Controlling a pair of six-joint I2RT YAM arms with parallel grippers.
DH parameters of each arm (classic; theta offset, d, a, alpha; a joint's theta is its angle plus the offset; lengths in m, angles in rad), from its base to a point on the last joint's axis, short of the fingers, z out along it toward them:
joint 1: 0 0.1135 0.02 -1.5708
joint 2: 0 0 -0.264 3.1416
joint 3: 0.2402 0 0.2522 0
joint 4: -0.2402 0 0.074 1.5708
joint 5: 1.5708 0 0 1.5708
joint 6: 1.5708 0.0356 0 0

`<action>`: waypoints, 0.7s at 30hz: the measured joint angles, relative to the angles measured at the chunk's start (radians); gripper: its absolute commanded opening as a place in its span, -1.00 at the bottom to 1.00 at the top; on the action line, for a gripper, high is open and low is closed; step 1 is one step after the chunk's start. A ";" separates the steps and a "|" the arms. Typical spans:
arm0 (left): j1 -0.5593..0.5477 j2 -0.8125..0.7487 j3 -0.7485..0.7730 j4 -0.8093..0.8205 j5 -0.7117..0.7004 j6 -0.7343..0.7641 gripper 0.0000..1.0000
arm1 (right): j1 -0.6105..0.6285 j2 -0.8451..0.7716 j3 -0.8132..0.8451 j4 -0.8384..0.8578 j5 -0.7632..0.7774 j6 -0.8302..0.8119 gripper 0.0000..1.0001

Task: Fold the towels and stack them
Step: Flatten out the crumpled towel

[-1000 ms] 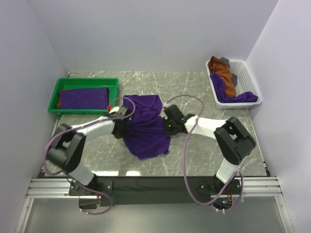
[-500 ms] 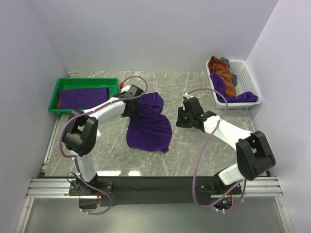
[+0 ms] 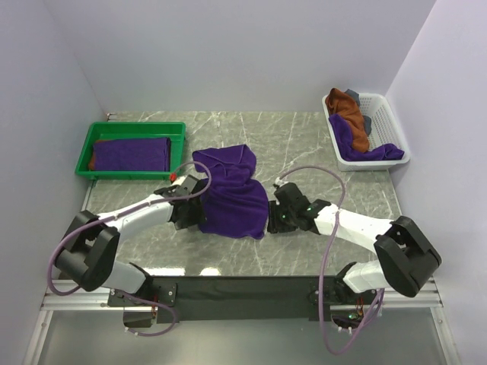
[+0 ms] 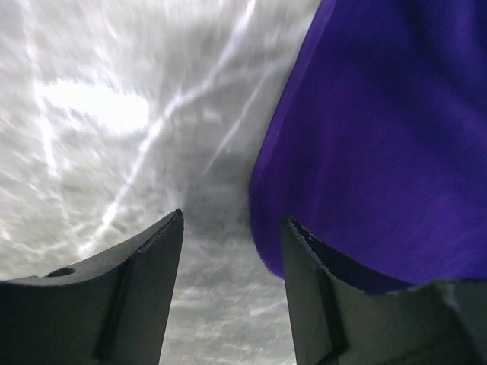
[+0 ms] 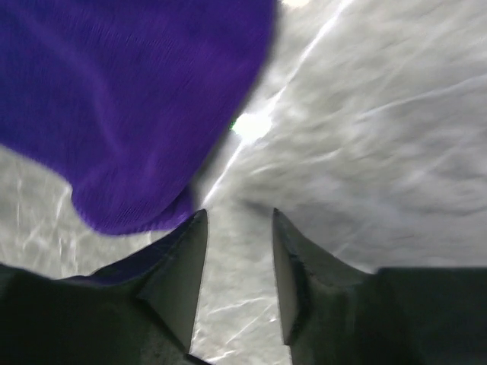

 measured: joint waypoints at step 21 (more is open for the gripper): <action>-0.181 0.168 0.179 -0.159 -0.139 -0.132 -0.84 | 0.097 0.037 -0.002 0.019 0.081 0.063 -0.14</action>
